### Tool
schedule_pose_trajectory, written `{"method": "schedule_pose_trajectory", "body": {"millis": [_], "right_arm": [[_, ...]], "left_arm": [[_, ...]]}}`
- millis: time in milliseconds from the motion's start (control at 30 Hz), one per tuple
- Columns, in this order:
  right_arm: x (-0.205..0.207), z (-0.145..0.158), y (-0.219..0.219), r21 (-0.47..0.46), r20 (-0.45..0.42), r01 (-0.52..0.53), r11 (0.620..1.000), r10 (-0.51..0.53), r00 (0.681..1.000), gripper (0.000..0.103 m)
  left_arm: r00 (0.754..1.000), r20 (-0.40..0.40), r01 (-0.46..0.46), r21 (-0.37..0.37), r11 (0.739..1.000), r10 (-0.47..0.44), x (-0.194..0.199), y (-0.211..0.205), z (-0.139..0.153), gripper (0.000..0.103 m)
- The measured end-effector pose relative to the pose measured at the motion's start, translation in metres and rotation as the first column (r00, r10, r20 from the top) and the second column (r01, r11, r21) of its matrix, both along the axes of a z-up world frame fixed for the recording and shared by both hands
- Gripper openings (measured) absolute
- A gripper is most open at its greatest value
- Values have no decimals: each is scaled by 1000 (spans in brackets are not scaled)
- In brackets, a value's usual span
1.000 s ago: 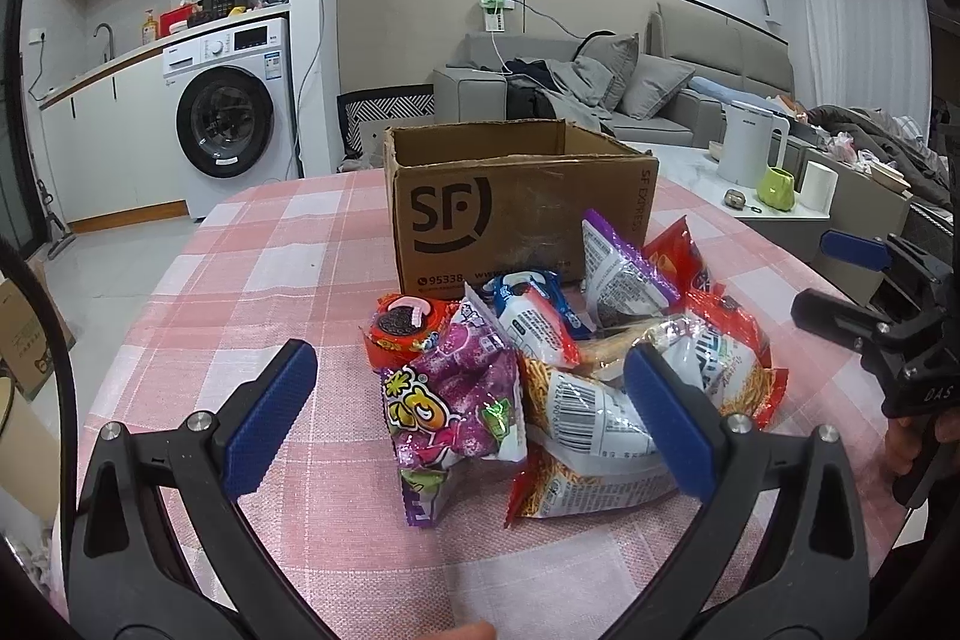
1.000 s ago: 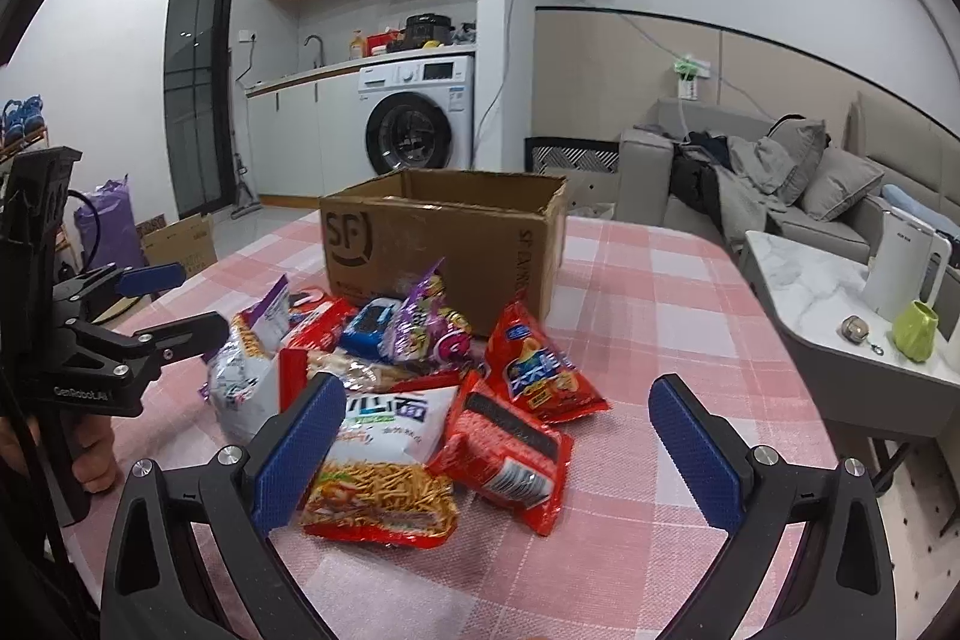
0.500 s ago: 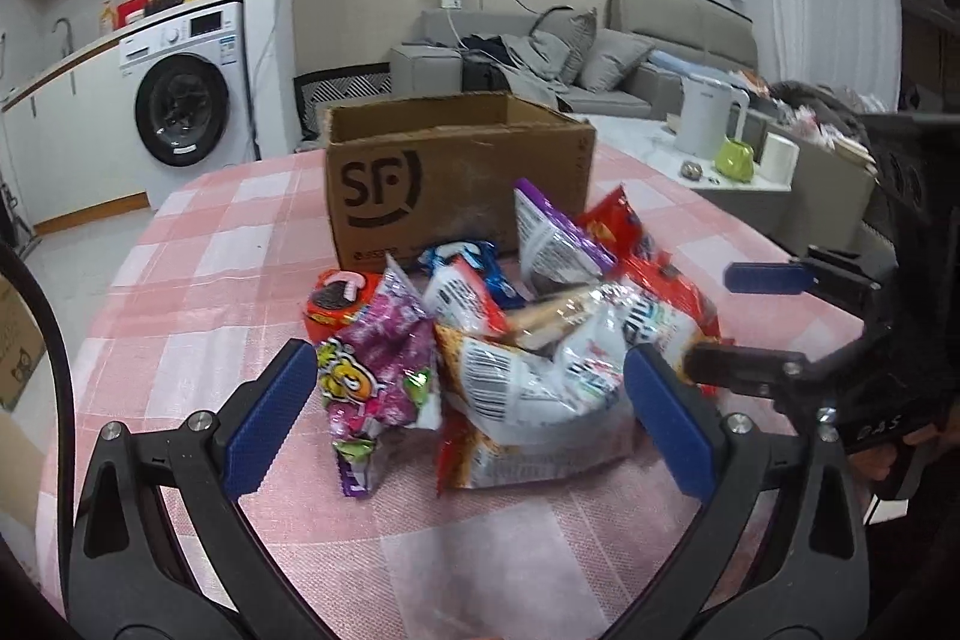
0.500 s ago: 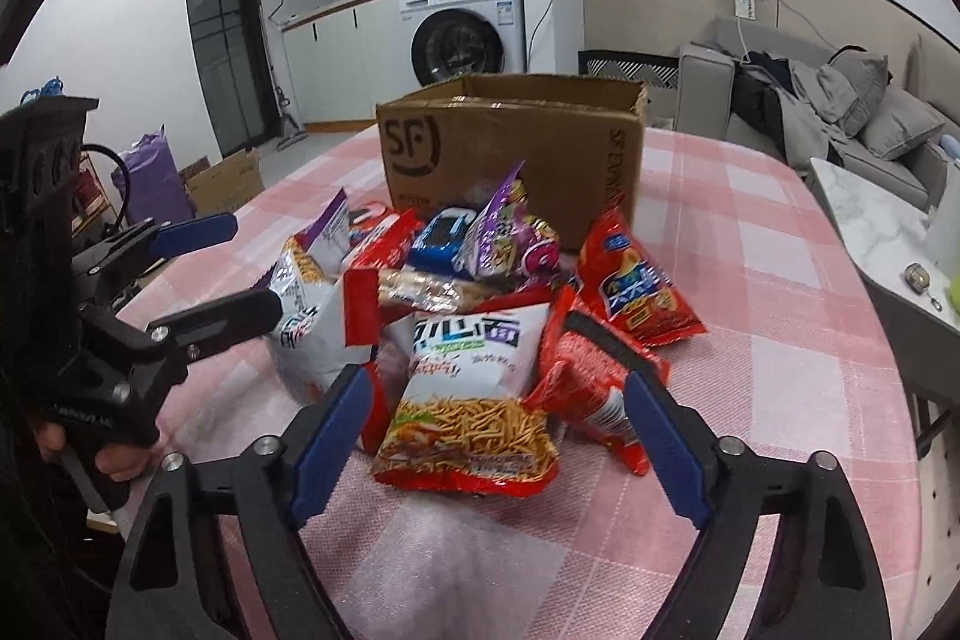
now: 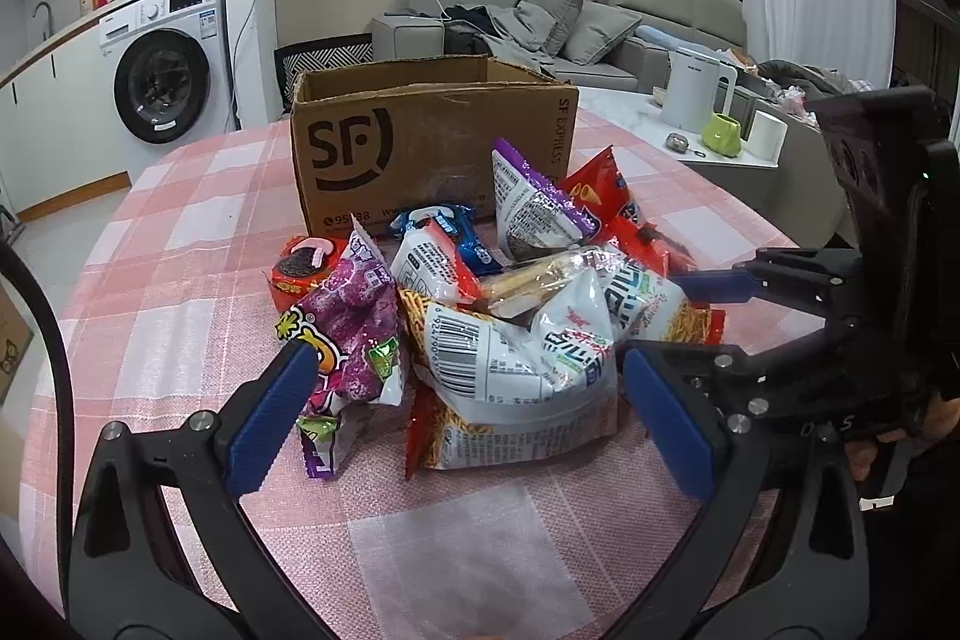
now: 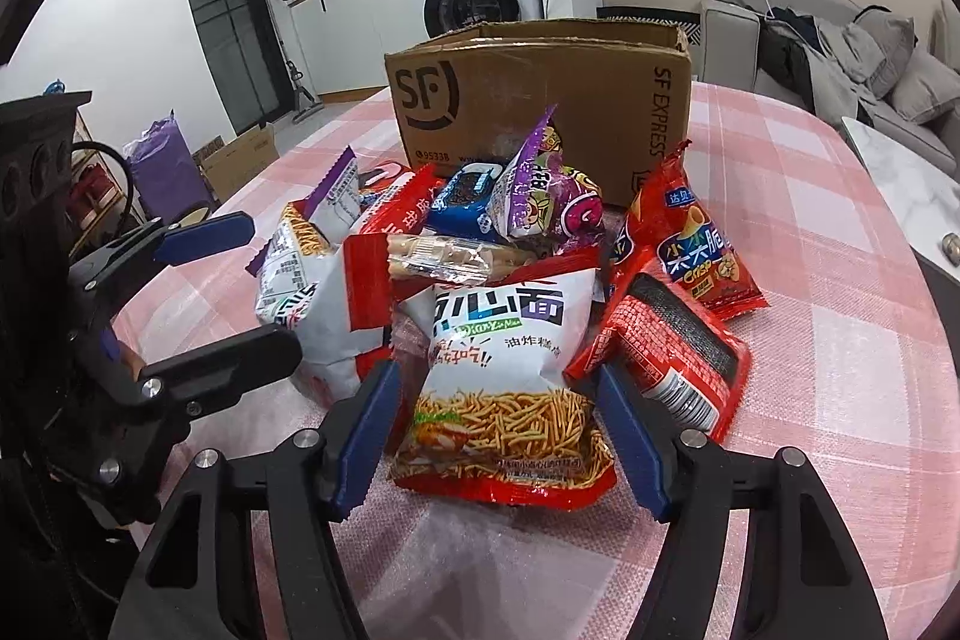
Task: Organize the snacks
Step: 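Move the right gripper to the white-and-red noodle bag and close on it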
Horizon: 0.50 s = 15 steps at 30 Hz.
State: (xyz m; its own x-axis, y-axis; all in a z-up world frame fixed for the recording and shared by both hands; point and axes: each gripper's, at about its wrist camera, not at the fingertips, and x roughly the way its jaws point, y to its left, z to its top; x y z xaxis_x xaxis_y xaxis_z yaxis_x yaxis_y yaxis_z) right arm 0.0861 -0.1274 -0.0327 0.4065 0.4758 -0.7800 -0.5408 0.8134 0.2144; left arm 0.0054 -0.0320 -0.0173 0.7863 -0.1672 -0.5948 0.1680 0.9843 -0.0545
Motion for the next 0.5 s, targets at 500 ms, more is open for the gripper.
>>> {"method": "schedule_pose_trajectory", "body": {"millis": [500], "right_arm": [[-5,3,-5,20,10,15,1000,-15,1000,51]], "left_arm": [[999,-38,-11,-16,1000,10,11,8,-4,102]]}}
